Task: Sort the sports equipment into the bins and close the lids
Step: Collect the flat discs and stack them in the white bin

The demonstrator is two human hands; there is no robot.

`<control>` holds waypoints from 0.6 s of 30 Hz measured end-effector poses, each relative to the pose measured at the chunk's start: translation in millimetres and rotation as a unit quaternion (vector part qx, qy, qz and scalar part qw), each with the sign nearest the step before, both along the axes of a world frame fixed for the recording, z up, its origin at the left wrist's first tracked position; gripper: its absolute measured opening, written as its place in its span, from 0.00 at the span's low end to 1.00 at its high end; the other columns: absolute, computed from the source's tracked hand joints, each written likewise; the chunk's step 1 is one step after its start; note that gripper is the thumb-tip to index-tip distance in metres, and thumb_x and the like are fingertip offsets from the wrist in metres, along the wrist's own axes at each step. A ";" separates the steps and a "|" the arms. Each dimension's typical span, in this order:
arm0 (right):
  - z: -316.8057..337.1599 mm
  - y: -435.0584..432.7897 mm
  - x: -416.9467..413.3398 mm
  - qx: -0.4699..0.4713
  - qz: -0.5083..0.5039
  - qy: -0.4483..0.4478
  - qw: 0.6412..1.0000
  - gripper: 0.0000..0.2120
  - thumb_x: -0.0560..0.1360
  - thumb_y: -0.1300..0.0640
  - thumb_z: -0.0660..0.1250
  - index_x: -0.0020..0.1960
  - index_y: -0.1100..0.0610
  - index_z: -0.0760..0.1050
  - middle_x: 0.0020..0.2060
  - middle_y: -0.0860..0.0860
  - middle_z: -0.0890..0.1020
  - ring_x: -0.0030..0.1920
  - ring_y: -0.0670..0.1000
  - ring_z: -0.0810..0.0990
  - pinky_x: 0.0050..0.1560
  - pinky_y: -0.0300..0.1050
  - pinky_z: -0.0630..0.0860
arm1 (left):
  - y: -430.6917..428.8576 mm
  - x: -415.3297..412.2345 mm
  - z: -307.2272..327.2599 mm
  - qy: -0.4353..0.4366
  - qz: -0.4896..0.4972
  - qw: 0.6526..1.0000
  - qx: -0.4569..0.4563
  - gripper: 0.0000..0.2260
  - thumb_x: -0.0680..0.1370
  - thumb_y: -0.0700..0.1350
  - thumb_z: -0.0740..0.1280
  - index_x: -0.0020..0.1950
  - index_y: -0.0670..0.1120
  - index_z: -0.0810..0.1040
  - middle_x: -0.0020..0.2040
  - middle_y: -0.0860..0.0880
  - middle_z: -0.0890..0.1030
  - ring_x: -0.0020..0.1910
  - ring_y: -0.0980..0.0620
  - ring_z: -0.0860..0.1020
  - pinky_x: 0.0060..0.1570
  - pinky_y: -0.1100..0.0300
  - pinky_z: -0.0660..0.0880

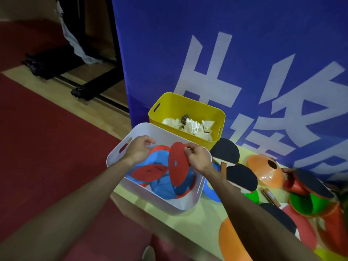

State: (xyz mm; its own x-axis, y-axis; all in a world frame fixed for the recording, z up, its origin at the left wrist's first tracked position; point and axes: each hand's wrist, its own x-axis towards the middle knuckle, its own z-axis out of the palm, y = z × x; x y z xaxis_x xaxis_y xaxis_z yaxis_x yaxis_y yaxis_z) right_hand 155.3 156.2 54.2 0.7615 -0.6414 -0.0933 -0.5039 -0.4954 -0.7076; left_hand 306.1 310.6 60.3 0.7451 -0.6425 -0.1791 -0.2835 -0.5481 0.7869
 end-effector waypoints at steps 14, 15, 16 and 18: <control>5.2 -28.4 -41.3 -0.009 -0.010 0.028 1.000 0.14 0.76 0.65 0.57 0.55 0.58 0.79 0.43 0.54 0.85 0.35 0.53 0.84 0.39 0.44 0.81 | -52.6 -58.8 9.6 -0.062 -0.019 0.994 -0.093 0.15 0.74 0.32 0.60 0.51 0.46 0.80 0.54 0.46 0.78 0.48 0.53 0.76 0.49 0.69 0.68; 6.6 -32.9 -49.6 -0.004 -0.017 0.016 1.000 0.14 0.76 0.64 0.57 0.55 0.58 0.79 0.42 0.53 0.84 0.33 0.52 0.84 0.36 0.44 0.81 | -59.2 -66.5 12.2 -0.066 -0.023 0.992 -0.108 0.15 0.73 0.32 0.60 0.50 0.47 0.80 0.53 0.47 0.78 0.48 0.53 0.76 0.48 0.69 0.69; 7.2 -37.3 -58.9 0.000 -0.023 0.008 1.000 0.14 0.76 0.64 0.56 0.55 0.58 0.79 0.41 0.52 0.84 0.33 0.52 0.84 0.35 0.45 0.81 | -65.6 -75.4 14.3 -0.068 -0.028 0.990 -0.120 0.15 0.73 0.31 0.60 0.49 0.47 0.80 0.52 0.46 0.79 0.48 0.53 0.76 0.48 0.69 0.69; 8.5 -46.5 -81.2 0.012 -0.040 -0.006 0.999 0.13 0.76 0.64 0.57 0.54 0.57 0.78 0.40 0.52 0.83 0.32 0.50 0.83 0.33 0.48 0.81 | -78.9 -96.7 15.9 -0.064 -0.038 0.988 -0.137 0.15 0.72 0.31 0.60 0.48 0.47 0.80 0.51 0.46 0.79 0.48 0.52 0.77 0.47 0.69 0.70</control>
State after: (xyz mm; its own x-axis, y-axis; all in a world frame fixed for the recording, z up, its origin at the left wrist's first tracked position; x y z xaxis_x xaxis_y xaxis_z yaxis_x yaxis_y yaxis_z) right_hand 74.2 109.7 62.7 0.7097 -0.6973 -0.1007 -0.5328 -0.4377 -0.7243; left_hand 209.4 231.7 76.2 0.6985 -0.7082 0.1030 -0.4228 -0.2923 0.8578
